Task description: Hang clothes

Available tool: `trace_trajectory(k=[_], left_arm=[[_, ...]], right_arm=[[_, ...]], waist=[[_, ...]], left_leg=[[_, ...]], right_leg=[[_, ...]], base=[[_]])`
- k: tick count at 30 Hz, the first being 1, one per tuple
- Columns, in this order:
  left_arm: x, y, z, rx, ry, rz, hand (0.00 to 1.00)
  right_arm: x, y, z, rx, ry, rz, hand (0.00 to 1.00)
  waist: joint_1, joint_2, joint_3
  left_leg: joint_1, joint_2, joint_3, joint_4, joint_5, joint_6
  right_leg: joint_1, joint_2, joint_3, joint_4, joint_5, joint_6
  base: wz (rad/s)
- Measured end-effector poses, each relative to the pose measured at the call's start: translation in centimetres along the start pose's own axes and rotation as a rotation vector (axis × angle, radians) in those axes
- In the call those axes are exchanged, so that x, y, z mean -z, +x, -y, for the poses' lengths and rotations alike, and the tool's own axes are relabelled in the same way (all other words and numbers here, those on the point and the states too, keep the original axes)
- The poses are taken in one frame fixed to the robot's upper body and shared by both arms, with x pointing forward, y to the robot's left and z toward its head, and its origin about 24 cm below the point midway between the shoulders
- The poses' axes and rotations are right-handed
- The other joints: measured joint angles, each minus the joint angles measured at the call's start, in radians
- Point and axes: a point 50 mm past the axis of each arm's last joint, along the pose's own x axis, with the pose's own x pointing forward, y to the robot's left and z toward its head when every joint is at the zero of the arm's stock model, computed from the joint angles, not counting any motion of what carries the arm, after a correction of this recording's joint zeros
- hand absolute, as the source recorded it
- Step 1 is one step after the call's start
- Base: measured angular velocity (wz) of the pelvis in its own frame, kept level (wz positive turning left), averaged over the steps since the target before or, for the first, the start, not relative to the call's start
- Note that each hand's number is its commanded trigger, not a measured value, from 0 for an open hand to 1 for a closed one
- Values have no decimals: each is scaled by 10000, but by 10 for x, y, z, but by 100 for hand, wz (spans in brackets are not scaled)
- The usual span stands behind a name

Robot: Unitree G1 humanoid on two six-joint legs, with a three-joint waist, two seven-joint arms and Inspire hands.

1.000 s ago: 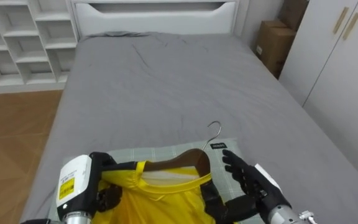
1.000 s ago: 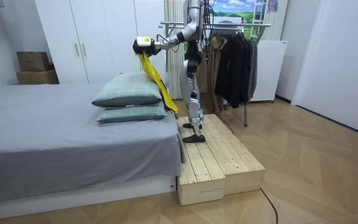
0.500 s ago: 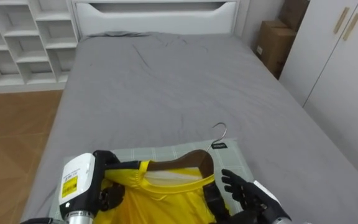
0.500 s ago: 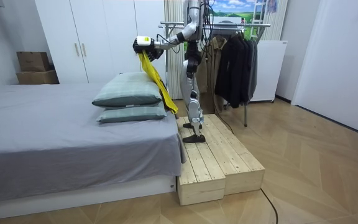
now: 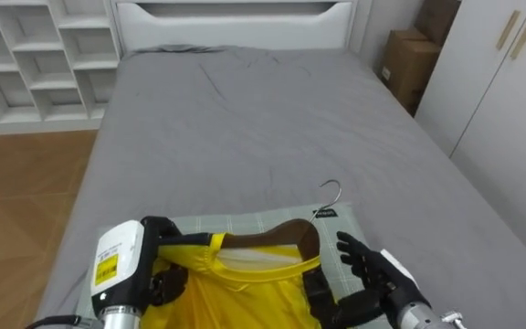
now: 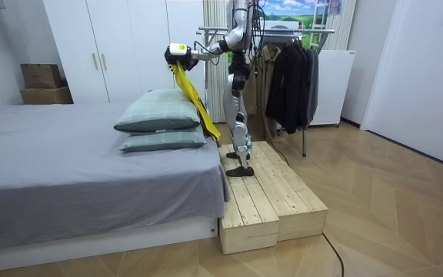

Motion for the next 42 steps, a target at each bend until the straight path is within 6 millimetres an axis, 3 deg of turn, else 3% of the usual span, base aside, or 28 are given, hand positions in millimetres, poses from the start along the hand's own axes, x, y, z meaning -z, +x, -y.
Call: trace_trajectory(k=[11,21,33,42], left_arm=[[-12,5,-4,-280,-249,431,100],[-20,5,-1,-166,-372,735,100],[-22,5,1,169,-632,731,100],[-25,5,1,223,-664,862,100]], right_arm=[[-6,1,7,1385,-124,317,0],[-28,3,6,1605,-244,1362,0],[-13,3,-6,1074,518,757,0],[3,4,-16,616,736,79,0]], waist=[[12,12,-15],[97,25,-70],[122,54,-78],[115,241,-98]], left_leg=[[1,-3,-3,-10,0,0],[-22,-4,-95,43,1,1],[-29,-14,-215,139,1,1],[8,-17,-214,142,2,1]], right_leg=[[-7,1,10,23,1,-1],[5,-3,11,86,3,-3],[70,-16,-55,168,4,-5],[104,-16,-51,159,2,-3]], base=[[0],[2],[3],[0]])
